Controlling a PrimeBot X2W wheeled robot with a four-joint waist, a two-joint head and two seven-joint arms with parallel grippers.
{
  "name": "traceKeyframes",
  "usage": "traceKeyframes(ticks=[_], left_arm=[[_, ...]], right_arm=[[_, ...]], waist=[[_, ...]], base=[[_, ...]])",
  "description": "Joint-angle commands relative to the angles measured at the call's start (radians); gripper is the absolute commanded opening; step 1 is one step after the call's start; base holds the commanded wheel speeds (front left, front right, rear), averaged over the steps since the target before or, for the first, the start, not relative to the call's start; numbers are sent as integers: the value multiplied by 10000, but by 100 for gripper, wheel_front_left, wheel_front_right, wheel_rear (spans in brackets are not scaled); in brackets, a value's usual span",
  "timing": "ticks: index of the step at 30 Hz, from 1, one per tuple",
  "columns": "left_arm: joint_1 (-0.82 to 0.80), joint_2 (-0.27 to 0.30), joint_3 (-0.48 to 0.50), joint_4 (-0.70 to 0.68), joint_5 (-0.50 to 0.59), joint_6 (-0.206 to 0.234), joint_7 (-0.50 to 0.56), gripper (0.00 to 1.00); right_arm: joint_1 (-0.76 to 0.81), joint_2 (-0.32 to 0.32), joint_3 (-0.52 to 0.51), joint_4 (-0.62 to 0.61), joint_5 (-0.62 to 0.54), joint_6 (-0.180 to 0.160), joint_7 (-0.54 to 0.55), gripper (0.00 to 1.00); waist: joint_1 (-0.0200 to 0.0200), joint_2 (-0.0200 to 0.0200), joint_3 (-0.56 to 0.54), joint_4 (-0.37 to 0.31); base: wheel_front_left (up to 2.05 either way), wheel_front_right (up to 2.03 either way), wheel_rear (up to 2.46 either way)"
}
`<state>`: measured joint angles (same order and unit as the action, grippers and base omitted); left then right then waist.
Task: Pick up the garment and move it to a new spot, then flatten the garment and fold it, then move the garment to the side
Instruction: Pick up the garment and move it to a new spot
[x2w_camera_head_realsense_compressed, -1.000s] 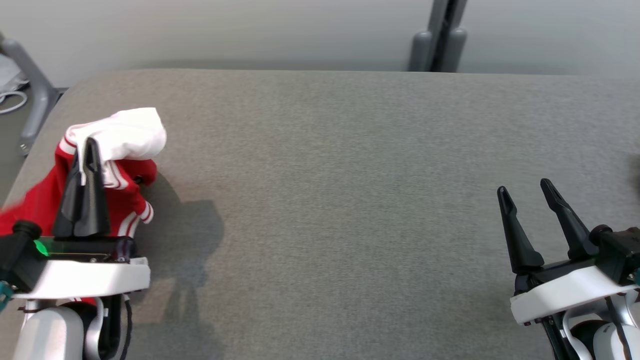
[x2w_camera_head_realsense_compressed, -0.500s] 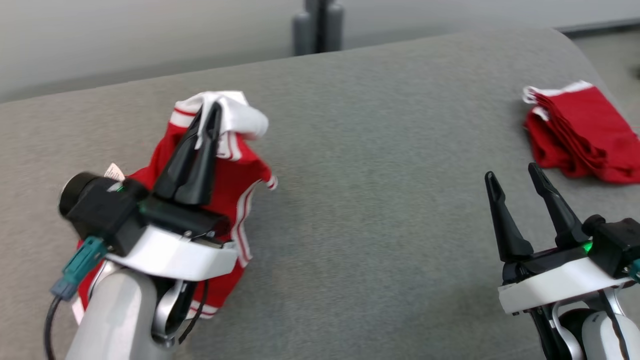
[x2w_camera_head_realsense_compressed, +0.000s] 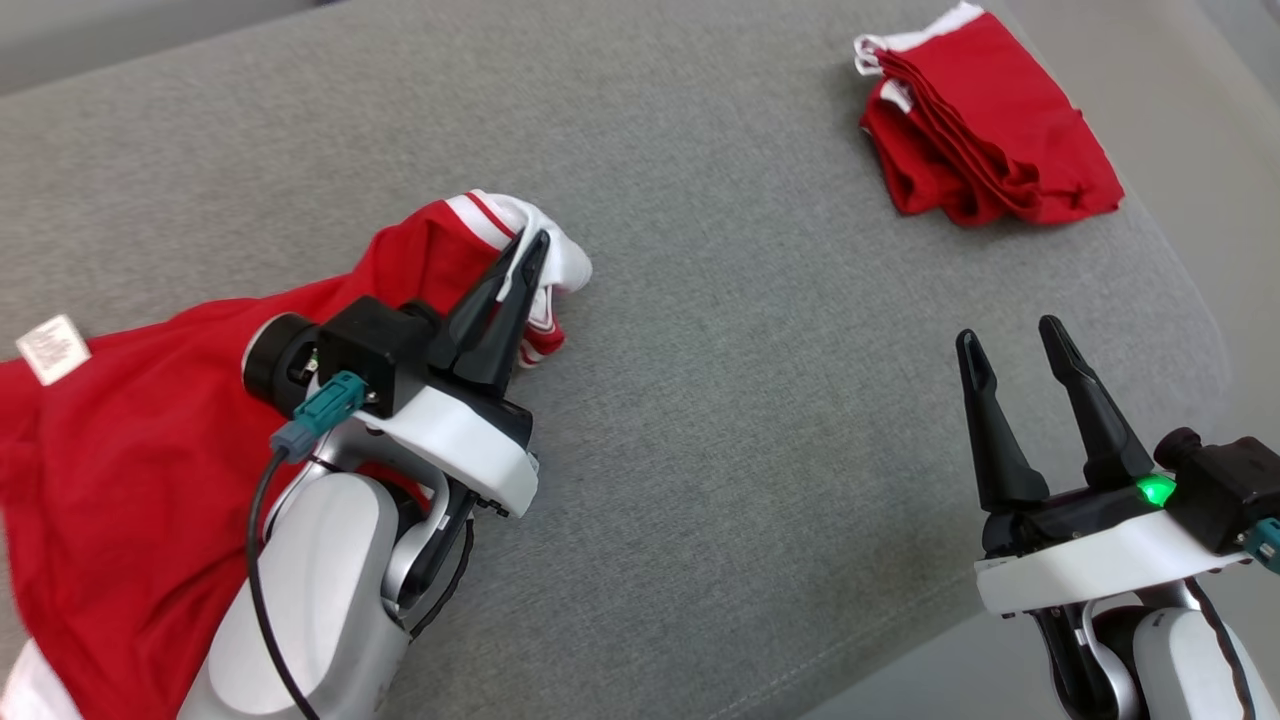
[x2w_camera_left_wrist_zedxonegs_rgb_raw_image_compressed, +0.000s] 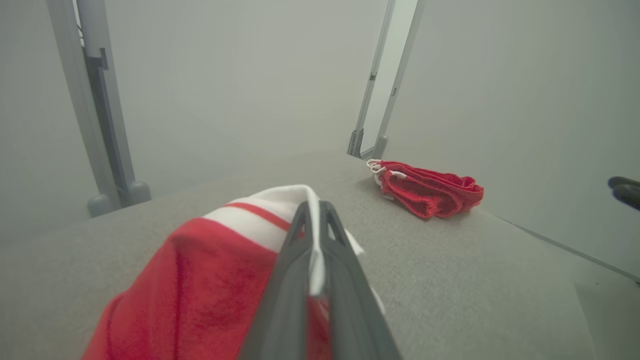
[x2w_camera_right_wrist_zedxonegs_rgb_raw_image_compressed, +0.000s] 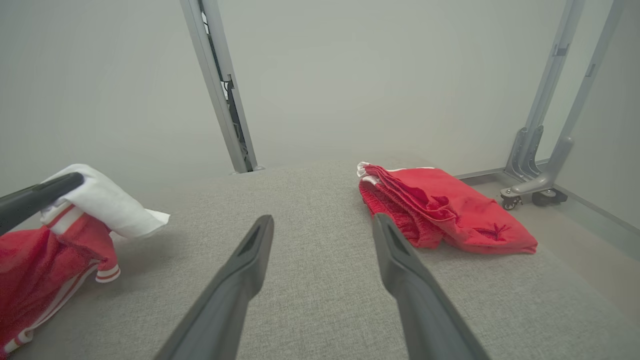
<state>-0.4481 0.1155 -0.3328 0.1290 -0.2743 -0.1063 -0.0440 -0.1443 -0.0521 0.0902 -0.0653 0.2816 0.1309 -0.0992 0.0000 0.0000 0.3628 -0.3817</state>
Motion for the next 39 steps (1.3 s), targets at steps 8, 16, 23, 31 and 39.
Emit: traceKeyframes(ticks=[8, 16, 23, 31, 39], left_arm=[[-257, 19, -545, 1199, -243, -171, -447, 100], [508, 151, -359, 328, -497, 93, -1033, 100], [1297, 548, 590, -222, -900, 679, -1416, 100], [2297, 1153, 1718, -401, -1156, 1307, -1783, 100], [3580, 1615, 2109, -909, -1186, 1529, -1801, 100]], right_arm=[[-350, 3, 56, 708, 224, -3, -495, 100], [-408, -5, -373, 938, -122, -1, -408, 100], [-175, -7, -717, 875, -574, -1, -132, 100], [163, -51, -849, 785, -971, -3, 215, 100], [596, -218, -796, 806, -1046, -1, 483, 100]], waist=[[0, 0, 455, -295], [0, 0, -220, 840], [0, 0, -900, 2062], [0, 0, -1717, 3090], [0, 0, -2584, 3562]], base=[[0, 0, 0], [0, 0, 0], [0, 0, 0], [0, 0, 0], [0, 0, 0]])
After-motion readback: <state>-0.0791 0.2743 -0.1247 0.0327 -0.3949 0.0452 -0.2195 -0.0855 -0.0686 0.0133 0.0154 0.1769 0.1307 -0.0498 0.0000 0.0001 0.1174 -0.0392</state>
